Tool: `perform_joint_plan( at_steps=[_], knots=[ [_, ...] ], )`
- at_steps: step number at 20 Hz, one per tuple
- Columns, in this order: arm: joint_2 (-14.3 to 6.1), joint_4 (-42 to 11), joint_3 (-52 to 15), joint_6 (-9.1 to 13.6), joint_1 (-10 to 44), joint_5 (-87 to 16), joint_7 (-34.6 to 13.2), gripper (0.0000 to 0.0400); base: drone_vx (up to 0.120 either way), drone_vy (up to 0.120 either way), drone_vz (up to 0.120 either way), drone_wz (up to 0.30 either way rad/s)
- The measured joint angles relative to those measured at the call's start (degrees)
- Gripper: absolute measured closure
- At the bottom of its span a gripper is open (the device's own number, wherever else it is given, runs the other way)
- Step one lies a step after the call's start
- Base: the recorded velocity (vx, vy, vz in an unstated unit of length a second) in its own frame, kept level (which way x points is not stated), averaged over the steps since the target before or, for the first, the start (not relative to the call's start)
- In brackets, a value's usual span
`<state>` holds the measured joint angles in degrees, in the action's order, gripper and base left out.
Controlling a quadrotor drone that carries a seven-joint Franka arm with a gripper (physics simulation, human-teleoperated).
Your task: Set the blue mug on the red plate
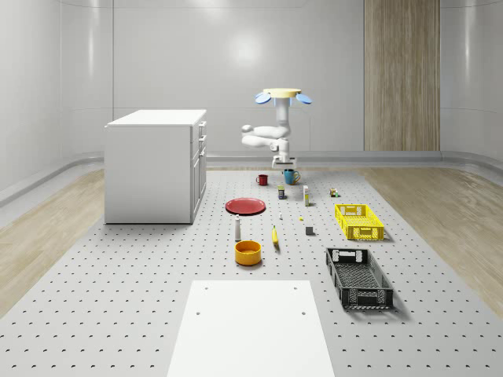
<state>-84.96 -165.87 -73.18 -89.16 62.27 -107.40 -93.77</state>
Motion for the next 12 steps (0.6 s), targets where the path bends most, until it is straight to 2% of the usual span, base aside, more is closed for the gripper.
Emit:
perform_joint_plan(
  at_steps=[4, 7, 12],
  knots=[
    [-0.2, 0.0, 0.0, -0.2, 0.1, 0.1, -0.1, 0.03, 0.12, -0.12, 0.01, 0.0],
    [-0.3, 0.0, -0.1, -0.3, 0.1, 0.1, -0.1, 0.03, 0.12, -0.12, 0.12, 0.0],
    [-0.6, 0.0, -0.1, -0.5, 0.2, 0.2, -0.1, 0.03, 0.12, -0.12, 0.0, 0.0]
  ],
)
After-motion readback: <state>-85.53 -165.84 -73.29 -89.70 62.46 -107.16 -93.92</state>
